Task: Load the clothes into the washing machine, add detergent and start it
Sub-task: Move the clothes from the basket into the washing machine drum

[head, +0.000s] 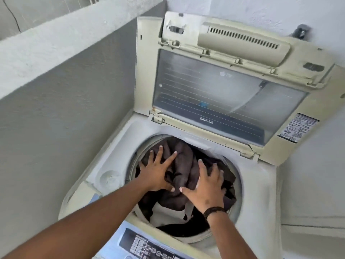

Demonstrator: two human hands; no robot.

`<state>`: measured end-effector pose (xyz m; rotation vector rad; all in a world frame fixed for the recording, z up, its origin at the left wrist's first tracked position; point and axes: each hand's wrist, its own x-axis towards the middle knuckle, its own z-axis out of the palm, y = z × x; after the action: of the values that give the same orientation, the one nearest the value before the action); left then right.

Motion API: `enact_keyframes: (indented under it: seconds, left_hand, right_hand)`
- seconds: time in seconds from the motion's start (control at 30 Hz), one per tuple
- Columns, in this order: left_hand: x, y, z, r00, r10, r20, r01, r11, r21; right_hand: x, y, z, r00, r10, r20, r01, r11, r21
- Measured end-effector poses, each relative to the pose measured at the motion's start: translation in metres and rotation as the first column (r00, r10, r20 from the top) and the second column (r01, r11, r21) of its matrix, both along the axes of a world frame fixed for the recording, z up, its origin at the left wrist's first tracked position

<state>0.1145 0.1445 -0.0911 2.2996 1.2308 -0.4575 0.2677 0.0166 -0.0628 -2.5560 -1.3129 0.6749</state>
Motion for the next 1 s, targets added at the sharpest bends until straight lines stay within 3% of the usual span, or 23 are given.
enact_keyframes:
  seconds: [0.07,0.17,0.23,0.3,0.37,0.43,0.5,0.53,0.57,0.63,0.73,0.83,0.87,1.0]
  left_hand:
    - [0.015,0.000,-0.024,0.983,-0.094,-0.160,0.081,0.993,-0.085]
    - [0.031,-0.007,-0.050,0.935,-0.213,-0.282,0.139,0.955,-0.262]
    - [0.034,-0.008,-0.061,0.907,-0.261,-0.330,0.154,0.936,-0.318]
    - [0.033,-0.003,-0.066,0.890,-0.298,-0.345,0.172,0.921,-0.351]
    - [0.029,0.004,-0.063,0.917,-0.284,-0.281,0.190,0.928,-0.320]
    - [0.025,0.009,-0.055,0.961,-0.220,-0.169,0.198,0.970,-0.138]
    - [0.022,0.005,-0.050,0.982,-0.160,-0.101,0.177,0.967,0.181]
    - [0.021,0.001,-0.048,0.986,-0.148,-0.072,0.163,0.944,0.287]
    - [0.021,-0.004,-0.045,0.987,-0.152,-0.052,0.161,0.941,0.299]
    - [0.020,-0.011,-0.045,0.991,-0.136,-0.015,0.137,0.980,0.142]
    - [0.017,-0.010,-0.047,0.995,-0.095,-0.031,0.091,0.990,-0.111]
    - [0.010,-0.021,-0.044,0.941,-0.305,-0.144,0.282,0.946,-0.163]
    - [0.006,-0.028,-0.037,0.939,-0.321,-0.125,0.300,0.940,-0.159]
    - [-0.008,-0.057,0.002,0.972,-0.143,0.189,0.186,0.954,-0.235]
  right_hand:
    - [0.012,0.006,-0.025,0.983,-0.121,-0.141,0.100,0.984,-0.147]
    - [0.016,0.009,-0.062,0.934,-0.252,-0.255,0.168,0.936,-0.310]
    - [0.020,0.007,-0.084,0.895,-0.273,-0.352,0.100,0.893,-0.438]
    - [0.020,0.004,-0.101,0.911,-0.181,-0.370,-0.059,0.831,-0.553]
    - [0.019,0.004,-0.105,0.957,-0.035,-0.289,-0.152,0.785,-0.601]
    - [0.014,0.008,-0.093,0.988,0.099,-0.114,-0.146,0.826,-0.544]
    - [0.007,0.012,-0.071,0.959,0.211,0.189,-0.136,0.929,-0.344]
    - [0.002,0.013,-0.062,0.924,0.221,0.312,-0.152,0.961,-0.231]
    - [-0.001,0.014,-0.056,0.911,0.208,0.357,-0.163,0.975,-0.152]
    - [-0.008,0.013,-0.057,0.964,0.156,0.213,-0.130,0.982,-0.134]
    - [-0.010,0.010,-0.078,0.990,0.086,-0.110,-0.112,0.958,-0.262]
    - [-0.012,0.001,-0.087,0.946,0.021,-0.323,-0.148,0.916,-0.373]
    - [-0.013,-0.004,-0.083,0.940,-0.028,-0.339,-0.106,0.923,-0.369]
    - [-0.015,-0.026,-0.037,0.873,-0.273,-0.405,0.208,0.958,-0.197]
